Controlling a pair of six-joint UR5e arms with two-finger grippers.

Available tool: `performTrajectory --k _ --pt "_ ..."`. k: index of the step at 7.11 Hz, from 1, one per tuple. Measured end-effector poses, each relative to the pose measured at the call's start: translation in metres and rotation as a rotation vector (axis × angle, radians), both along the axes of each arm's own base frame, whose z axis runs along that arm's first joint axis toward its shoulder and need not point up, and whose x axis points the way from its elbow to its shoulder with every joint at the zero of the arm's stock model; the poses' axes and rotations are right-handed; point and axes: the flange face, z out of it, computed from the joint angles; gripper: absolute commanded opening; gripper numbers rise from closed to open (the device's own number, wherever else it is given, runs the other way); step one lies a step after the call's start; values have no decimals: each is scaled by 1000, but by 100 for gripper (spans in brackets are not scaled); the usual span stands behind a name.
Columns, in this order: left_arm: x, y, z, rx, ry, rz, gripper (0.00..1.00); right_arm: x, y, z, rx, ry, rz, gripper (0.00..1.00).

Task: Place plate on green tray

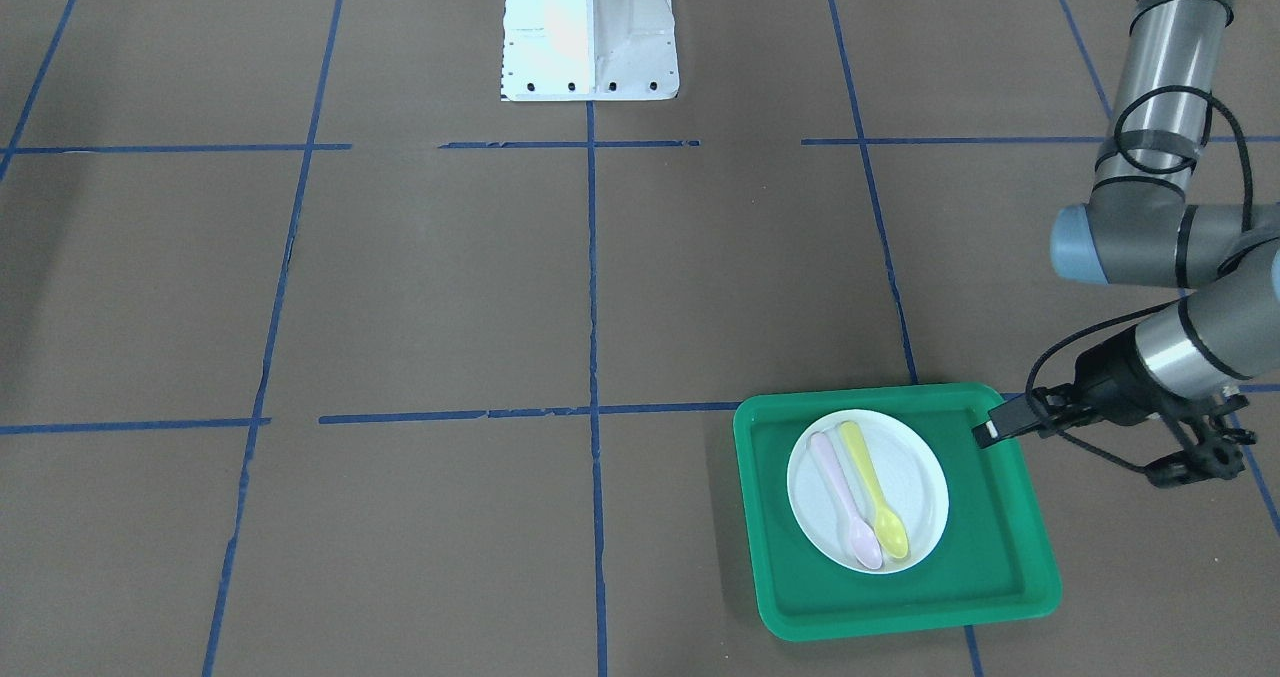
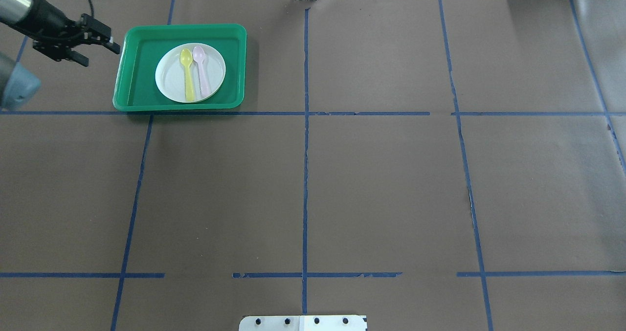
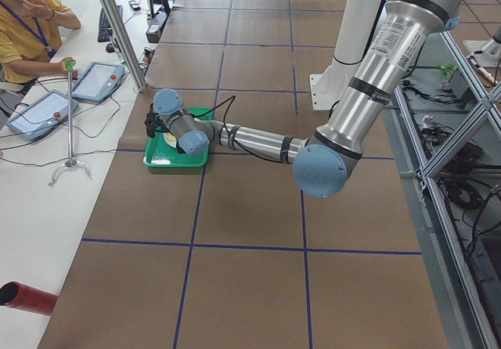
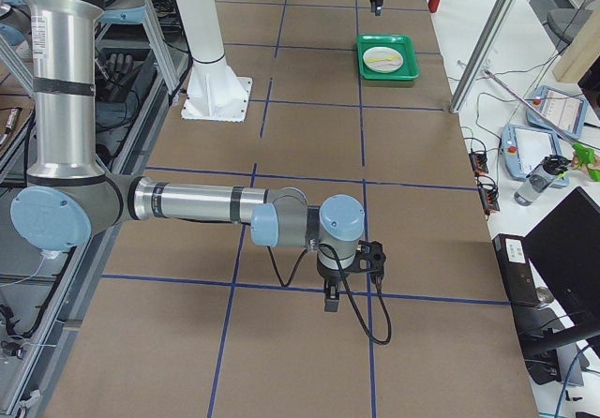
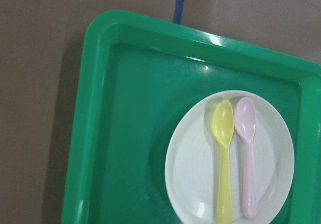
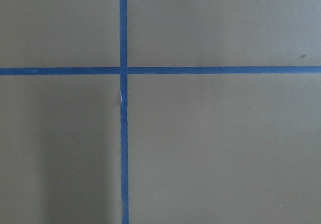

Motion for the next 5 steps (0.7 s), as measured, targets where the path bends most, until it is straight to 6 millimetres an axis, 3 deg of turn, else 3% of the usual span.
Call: performTrajectory --k 1,3,5 --pt "-38 23 14 35 -38 30 100 0 0 0 0 0 0 100" --pt "-116 87 49 98 -197 92 100 0 0 0 0 0 0 100" --pt "-194 156 109 157 -339 158 100 0 0 0 0 0 0 100"
